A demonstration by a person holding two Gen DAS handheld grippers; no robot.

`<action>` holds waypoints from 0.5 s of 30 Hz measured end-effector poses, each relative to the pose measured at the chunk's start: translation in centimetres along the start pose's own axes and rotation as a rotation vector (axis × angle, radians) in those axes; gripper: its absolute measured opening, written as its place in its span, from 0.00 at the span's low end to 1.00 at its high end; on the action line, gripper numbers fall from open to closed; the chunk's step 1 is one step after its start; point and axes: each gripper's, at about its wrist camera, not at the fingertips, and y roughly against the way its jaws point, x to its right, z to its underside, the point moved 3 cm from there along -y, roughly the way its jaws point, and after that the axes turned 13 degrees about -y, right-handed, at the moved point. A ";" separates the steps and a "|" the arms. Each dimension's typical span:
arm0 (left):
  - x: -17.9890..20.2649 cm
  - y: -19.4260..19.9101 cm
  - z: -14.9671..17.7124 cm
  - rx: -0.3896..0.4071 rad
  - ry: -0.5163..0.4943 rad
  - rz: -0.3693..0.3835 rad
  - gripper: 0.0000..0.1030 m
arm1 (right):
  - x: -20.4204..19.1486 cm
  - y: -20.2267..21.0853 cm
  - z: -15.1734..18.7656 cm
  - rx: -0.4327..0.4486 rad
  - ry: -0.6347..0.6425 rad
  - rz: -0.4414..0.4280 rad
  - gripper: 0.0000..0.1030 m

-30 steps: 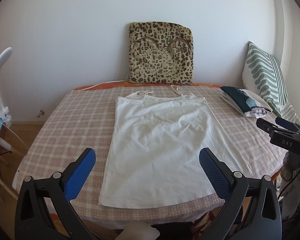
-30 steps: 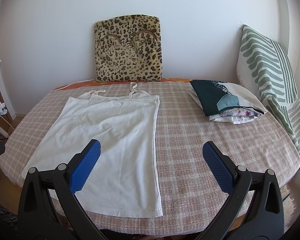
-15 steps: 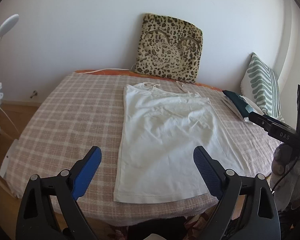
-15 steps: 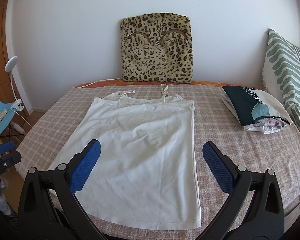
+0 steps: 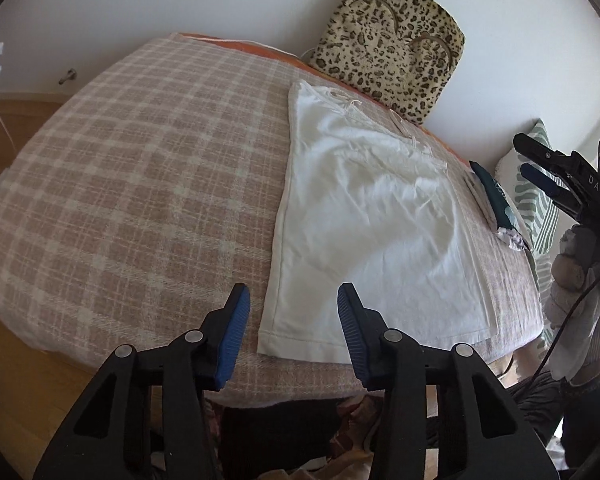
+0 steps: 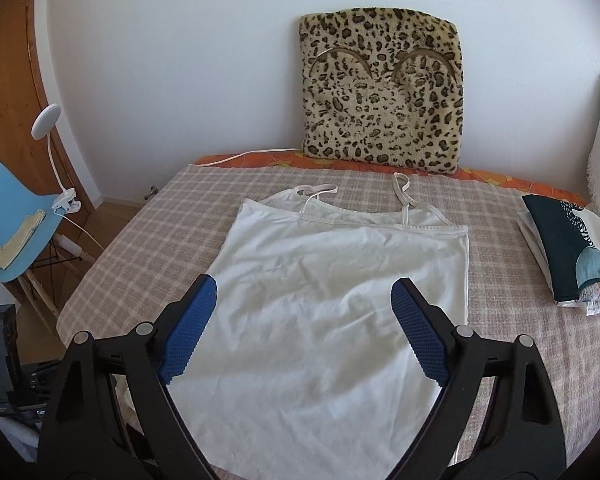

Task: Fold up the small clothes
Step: 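Move left gripper to the camisole hem while right gripper reaches the strap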

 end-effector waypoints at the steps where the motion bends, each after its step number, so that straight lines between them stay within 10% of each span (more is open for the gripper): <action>1: 0.0 -0.2 0.0 -0.010 0.015 0.011 0.41 | -0.6 -1.0 -0.7 -0.030 -0.009 -0.018 0.88; 15: 0.1 -1.7 0.7 -0.020 -0.019 -0.005 0.41 | -9.1 -16.6 -5.7 -0.327 -0.006 -0.089 0.79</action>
